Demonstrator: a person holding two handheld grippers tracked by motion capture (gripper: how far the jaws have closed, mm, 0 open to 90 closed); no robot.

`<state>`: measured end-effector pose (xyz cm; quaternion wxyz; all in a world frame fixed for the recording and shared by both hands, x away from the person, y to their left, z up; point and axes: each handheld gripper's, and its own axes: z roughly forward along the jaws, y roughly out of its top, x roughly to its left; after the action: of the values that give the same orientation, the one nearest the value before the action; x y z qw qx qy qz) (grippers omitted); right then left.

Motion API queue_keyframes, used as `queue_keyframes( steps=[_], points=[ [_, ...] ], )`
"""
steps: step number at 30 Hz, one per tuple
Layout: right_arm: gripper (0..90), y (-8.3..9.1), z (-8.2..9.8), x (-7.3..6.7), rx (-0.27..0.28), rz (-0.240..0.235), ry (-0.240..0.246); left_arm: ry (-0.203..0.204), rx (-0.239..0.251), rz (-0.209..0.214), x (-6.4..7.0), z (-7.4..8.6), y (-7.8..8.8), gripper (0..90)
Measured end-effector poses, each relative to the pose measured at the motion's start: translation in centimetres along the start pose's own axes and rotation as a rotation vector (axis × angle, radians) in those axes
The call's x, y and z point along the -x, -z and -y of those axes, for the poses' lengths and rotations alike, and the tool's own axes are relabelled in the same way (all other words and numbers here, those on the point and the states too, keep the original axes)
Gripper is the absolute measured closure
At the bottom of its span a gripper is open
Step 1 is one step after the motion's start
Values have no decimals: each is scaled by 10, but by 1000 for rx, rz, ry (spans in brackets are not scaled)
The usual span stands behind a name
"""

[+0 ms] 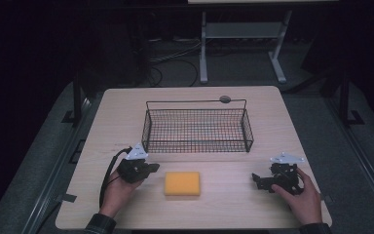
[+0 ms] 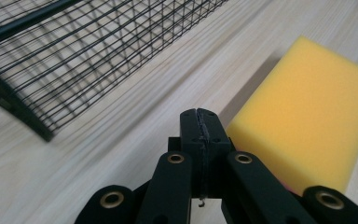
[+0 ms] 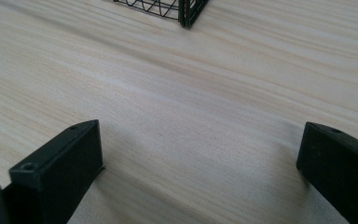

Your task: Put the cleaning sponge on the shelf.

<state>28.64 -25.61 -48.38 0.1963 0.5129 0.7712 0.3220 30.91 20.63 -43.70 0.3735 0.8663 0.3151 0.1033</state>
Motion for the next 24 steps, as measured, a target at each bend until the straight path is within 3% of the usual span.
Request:
queue_keyframes(
  steps=[15, 24],
  points=[
    [0, 0, 0, 0, 0, 0, 0, -30, -21, 42, 8, -15, -24, 897],
    [0, 0, 0, 0, 0, 0, 0, -35, -38, 54, 13, -14, -25, 898]
  ],
)
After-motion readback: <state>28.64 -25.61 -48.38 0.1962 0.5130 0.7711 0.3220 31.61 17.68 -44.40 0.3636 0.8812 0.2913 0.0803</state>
